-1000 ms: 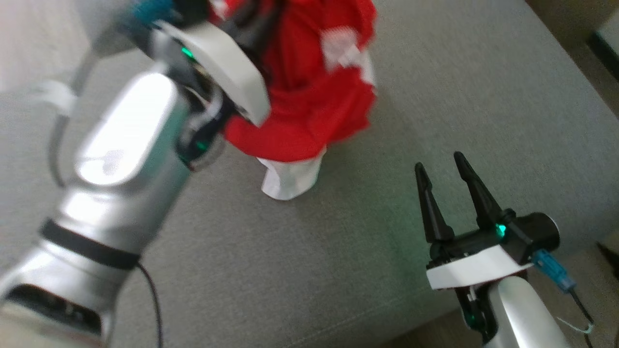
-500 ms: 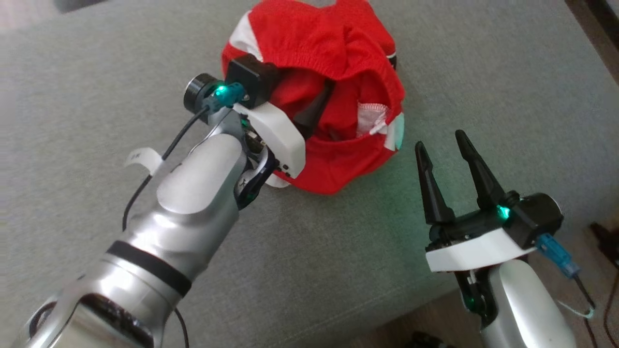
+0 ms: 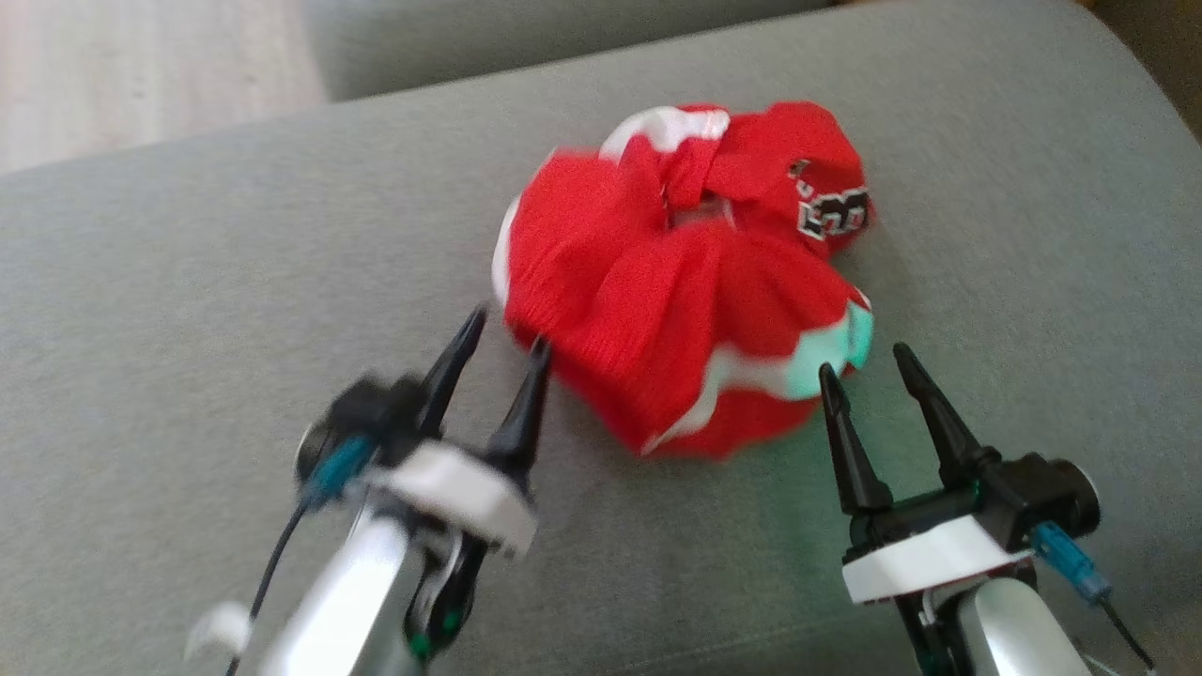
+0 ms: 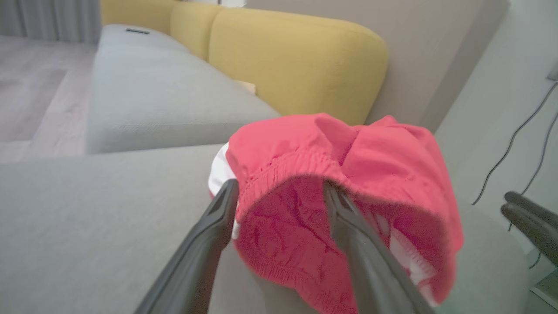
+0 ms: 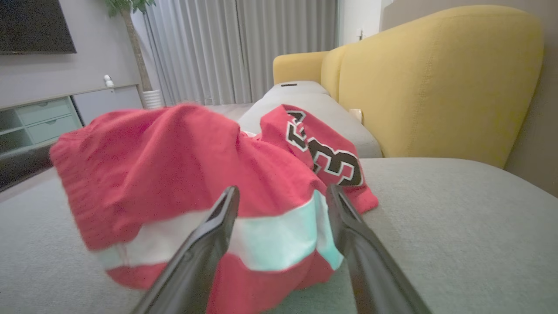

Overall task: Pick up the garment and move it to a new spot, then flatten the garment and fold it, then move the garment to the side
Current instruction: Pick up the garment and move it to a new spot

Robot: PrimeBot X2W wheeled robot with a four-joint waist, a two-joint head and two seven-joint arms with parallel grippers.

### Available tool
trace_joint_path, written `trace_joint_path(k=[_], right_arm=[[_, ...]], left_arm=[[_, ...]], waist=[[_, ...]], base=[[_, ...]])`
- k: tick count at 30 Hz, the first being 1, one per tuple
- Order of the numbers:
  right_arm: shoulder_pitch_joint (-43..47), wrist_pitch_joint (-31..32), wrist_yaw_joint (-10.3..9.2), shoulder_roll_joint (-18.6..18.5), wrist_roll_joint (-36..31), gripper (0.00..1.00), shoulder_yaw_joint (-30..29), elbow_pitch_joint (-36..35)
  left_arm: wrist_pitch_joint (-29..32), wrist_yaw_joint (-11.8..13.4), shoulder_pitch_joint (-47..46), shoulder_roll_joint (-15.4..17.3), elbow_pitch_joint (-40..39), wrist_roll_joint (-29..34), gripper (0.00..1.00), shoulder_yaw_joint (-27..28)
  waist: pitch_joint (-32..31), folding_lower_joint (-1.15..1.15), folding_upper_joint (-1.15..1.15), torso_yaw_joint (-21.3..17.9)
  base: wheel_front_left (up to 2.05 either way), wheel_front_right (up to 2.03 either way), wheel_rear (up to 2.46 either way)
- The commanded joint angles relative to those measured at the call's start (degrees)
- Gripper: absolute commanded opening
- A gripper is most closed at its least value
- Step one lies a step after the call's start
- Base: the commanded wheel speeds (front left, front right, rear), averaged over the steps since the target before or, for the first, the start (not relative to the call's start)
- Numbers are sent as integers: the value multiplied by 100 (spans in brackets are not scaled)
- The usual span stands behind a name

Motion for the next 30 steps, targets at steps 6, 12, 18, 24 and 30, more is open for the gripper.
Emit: trace_joint_path(k=[6,12,18,24,30], right_arm=[[73,-35,42,2,-100,100,94,-130],[191,-35,42,2,-131,100,61,-109],[243,-35,42,2,-128,100,78,-102],[179,-35,42,2,-129,100,105,-169],[-84,-35,42,2,66,100,134,-380]], left_arm=[[-34,57,928,-6,-636,275,100,1008],[-34,-93,1931,-131,-1110,577,100,1774],[-34,-295,1861,-201,-1171,802,100,1770],[-35,-466,1128,-235,-826,844,100,1258],[258,-622,-283,-240,-67,875,100,434]], waist=[[-358,0,0,433],[-510,0,0,509],[-568,0,0,435],[-353,0,0,130],[257,0,0,-269]], base=[[0,0,0],[0,0,0],[0,0,0],[0,0,0],[0,0,0]])
